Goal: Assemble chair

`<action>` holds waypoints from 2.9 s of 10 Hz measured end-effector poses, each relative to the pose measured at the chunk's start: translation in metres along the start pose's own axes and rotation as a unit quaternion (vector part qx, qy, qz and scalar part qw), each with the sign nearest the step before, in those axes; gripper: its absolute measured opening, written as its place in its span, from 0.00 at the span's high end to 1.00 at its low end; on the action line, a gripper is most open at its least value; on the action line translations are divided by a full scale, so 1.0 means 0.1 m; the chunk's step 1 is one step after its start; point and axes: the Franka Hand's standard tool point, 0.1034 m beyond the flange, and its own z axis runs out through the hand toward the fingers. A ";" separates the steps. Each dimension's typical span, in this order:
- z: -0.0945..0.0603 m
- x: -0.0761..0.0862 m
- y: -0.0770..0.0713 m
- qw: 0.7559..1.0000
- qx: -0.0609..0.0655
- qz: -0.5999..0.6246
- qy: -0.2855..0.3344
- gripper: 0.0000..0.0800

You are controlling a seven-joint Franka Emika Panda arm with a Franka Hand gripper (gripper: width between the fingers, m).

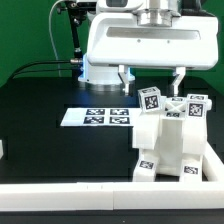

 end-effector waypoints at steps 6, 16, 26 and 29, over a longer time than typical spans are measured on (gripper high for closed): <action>-0.12 0.04 0.04 0.990 0.009 0.032 -0.135 0.19; 0.02 0.07 0.05 0.977 0.003 0.059 -0.204 0.34; 0.05 0.13 0.03 0.871 -0.073 0.448 -0.188 0.65; 0.07 0.17 0.04 0.755 -0.091 0.618 -0.199 0.65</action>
Offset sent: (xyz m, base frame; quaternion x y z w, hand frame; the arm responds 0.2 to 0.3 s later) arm 0.0053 -0.0025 0.0147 -0.0046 -0.1490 0.0185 0.9887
